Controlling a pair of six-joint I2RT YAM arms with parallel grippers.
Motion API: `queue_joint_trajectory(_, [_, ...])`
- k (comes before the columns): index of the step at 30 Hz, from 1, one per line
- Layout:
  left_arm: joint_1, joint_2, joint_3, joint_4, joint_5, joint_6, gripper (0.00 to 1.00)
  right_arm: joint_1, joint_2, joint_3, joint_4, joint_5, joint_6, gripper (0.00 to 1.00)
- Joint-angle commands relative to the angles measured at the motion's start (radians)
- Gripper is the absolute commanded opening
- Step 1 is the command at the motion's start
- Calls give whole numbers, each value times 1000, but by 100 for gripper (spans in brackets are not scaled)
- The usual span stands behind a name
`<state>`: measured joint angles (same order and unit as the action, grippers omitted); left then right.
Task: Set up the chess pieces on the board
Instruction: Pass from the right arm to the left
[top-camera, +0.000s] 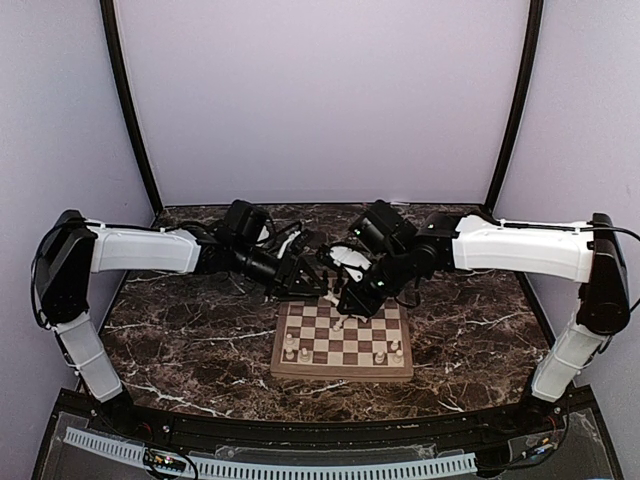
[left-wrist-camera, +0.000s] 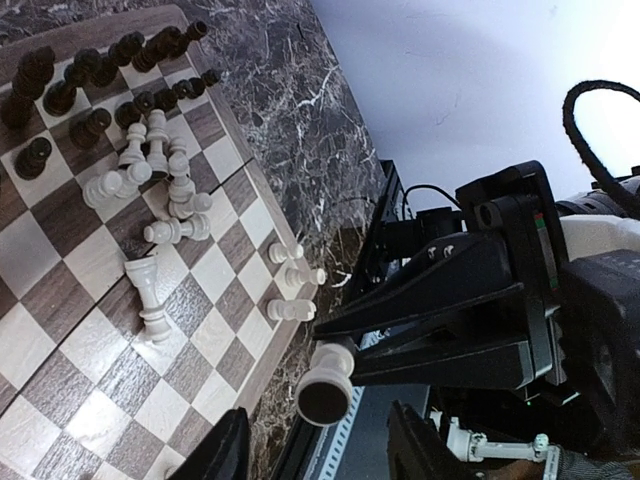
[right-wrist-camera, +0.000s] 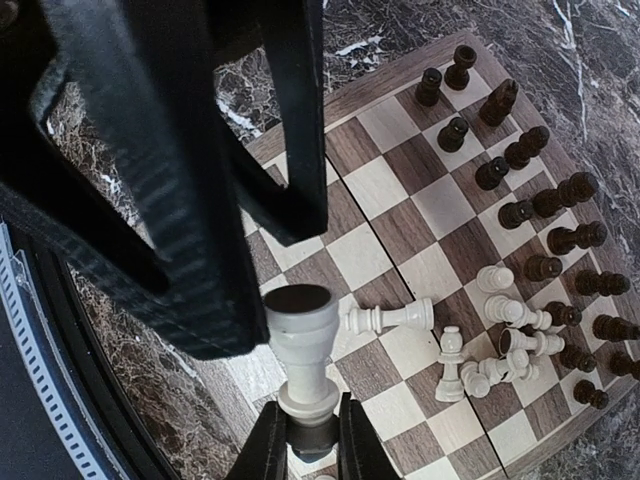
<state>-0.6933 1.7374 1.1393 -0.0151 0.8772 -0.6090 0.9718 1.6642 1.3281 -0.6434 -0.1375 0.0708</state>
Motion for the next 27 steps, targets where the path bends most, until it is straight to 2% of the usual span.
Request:
queue_joint_trajectory(1, [6,23,17,72,118,-66,49,11,-5,32,17,-18,-29,11])
queue_joint_trajectory(5, [7,56,30,76,140,-74,45,11,0,38,15,-18,-32,11])
queue_joint_trajectory(12, [10,90,46,100,183,-88,34,13,5,47,10,-22,-44,12])
queue_joint_trajectory(20, [13,113,57,126,212,-96,27,14,11,55,8,-29,-54,12])
queue_joint_trajectory(24, [16,117,56,141,222,-101,17,13,13,61,2,-23,-54,12])
queue_joint_trajectory(27, [25,106,52,167,220,-108,10,-2,-18,57,-2,10,-18,22])
